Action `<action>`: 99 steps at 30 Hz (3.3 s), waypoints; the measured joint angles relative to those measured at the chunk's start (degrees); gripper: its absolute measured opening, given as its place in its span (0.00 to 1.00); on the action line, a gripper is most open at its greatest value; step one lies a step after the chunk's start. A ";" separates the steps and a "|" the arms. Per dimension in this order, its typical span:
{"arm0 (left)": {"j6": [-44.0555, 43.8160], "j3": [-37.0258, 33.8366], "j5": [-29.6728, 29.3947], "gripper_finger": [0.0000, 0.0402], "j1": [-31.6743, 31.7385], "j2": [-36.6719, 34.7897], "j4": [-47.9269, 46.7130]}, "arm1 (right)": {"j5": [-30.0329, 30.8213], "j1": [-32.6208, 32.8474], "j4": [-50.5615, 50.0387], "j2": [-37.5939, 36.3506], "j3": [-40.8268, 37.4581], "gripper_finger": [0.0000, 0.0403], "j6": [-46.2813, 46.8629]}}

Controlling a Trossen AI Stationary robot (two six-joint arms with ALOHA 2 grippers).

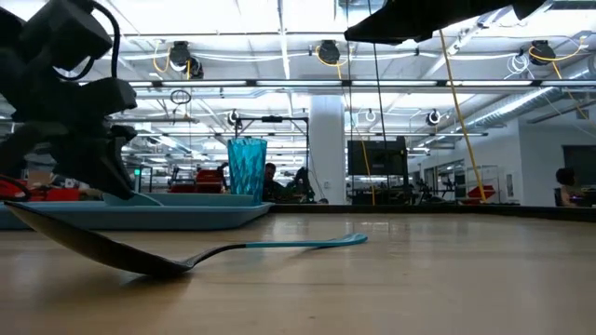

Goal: Pick and place plate/cup/fork/spoon on tray
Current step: Put the blue fork on the blue tray to the bottom of the green plate

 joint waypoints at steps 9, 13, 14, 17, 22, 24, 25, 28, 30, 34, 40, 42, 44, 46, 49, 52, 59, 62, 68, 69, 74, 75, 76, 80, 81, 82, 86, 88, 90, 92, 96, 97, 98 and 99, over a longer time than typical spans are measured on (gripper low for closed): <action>1.79 0.00 1.19 0.08 2.94 1.61 0.00 | -0.02 0.00 0.00 0.00 0.00 0.28 0.32; 2.37 0.00 1.10 0.08 2.98 4.25 0.36 | -0.02 0.00 -0.01 0.00 0.00 0.28 0.34; 2.37 0.00 0.88 0.08 2.98 5.03 0.52 | -0.04 0.00 -0.01 0.00 0.00 0.28 0.34; 2.55 0.00 -0.15 0.08 2.96 7.04 0.65 | -0.03 0.00 -0.01 0.00 0.00 0.28 0.29; 2.59 0.04 -1.19 0.09 2.96 9.14 1.74 | -0.04 0.00 -0.02 0.00 0.00 0.28 0.24; 2.56 0.09 -1.22 0.10 2.96 9.31 1.77 | -0.04 0.00 -0.01 0.00 0.00 0.28 0.20; 2.46 0.09 -1.24 0.12 2.96 9.31 1.75 | -0.04 0.00 -0.03 0.00 0.00 0.28 0.20; 1.78 0.09 -1.94 0.16 2.96 9.31 1.75 | -0.04 0.00 -0.03 0.00 0.00 0.28 0.18; 0.78 0.09 -2.48 0.18 2.96 9.31 1.75 | -0.04 0.00 -0.03 0.00 0.00 0.28 0.16; -0.62 0.09 -2.79 0.22 2.96 9.19 1.67 | -0.04 0.00 -0.03 0.00 0.00 0.28 0.16; -2.23 1.47 -0.32 0.24 2.89 8.87 -0.17 | -0.04 0.00 -0.08 0.00 0.00 0.28 0.14; -2.51 2.76 0.37 0.25 2.87 8.87 -2.13 | -0.04 0.00 -0.06 0.00 0.00 0.28 0.14; -3.20 4.04 0.98 0.25 2.88 8.87 -4.38 | -0.04 0.00 -0.05 0.00 0.00 0.28 0.14; -4.48 5.25 2.14 0.25 2.85 8.87 -6.68 | -0.04 0.00 -0.08 0.00 0.00 0.28 0.14; -6.45 6.48 3.11 0.25 2.85 8.87 -10.34 | -0.05 0.00 -0.08 0.00 0.00 0.28 0.14; -8.38 6.71 3.19 0.25 2.85 8.87 -13.40 | -0.06 0.00 -0.08 0.00 0.00 0.28 0.19; -11.45 6.86 3.57 0.25 2.85 8.79 -16.04 | -0.04 0.00 -0.08 0.00 0.00 0.28 0.23; -11.46 6.86 3.56 0.24 2.85 8.79 -16.08 | -0.07 0.00 -0.08 0.00 0.00 0.28 0.25; -11.40 7.93 3.76 0.16 2.85 8.81 -18.04 | -0.07 0.00 -0.08 0.00 0.00 0.28 0.25; -11.40 8.59 3.94 0.14 2.85 8.83 -19.15 | -0.07 0.00 -0.08 0.00 0.00 0.28 0.25; -11.55 11.54 4.89 0.02 2.85 8.83 -21.24 | -0.07 0.00 -0.08 0.02 0.00 0.28 0.19; -11.79 11.69 5.12 0.01 2.85 8.83 -21.40 | -0.07 0.00 -0.08 0.01 0.00 0.28 0.19; -12.38 11.74 5.23 0.01 2.85 8.83 -21.40 | -0.07 0.00 -0.08 0.02 0.00 0.28 0.19; -17.84 11.77 5.31 0.02 2.85 9.00 -24.51 | -0.07 0.00 -0.10 0.02 0.00 0.28 0.25; -18.48 11.76 5.34 0.02 2.85 9.17 -24.61 | -0.07 0.00 -0.12 0.02 0.00 0.28 0.25; -18.82 11.76 5.41 0.01 2.85 9.33 -24.50 | -0.07 0.00 -0.15 0.02 0.00 0.28 0.27; -19.95 11.76 6.80 0.02 2.85 9.49 -24.65 | -0.07 0.03 -0.16 0.02 0.00 0.28 0.30; -20.68 11.76 6.84 0.02 2.85 9.49 -25.34 | -0.07 0.04 -0.14 0.02 0.00 0.28 0.32; -21.47 11.72 6.76 0.01 2.85 9.49 -26.33 | -0.07 0.04 -0.14 0.02 0.00 0.28 0.32; -21.41 10.84 6.30 0.01 3.01 9.49 -25.28 | -0.07 0.04 -0.12 0.02 0.00 0.28 0.30; -20.59 8.61 5.58 0.02 3.63 9.49 -21.83 | -0.07 0.04 -0.05 0.02 0.00 0.28 0.24; -20.53 8.38 5.55 0.02 3.82 9.49 -21.78 | -0.07 0.04 -0.05 0.02 0.00 0.28 0.22; -20.41 8.35 5.45 0.02 3.98 9.49 -21.70 | -0.07 0.04 -0.02 0.02 0.00 0.28 0.21; -20.23 8.35 5.36 0.01 4.18 9.49 -21.55 | -0.07 0.04 -0.02 0.02 0.00 0.28 0.20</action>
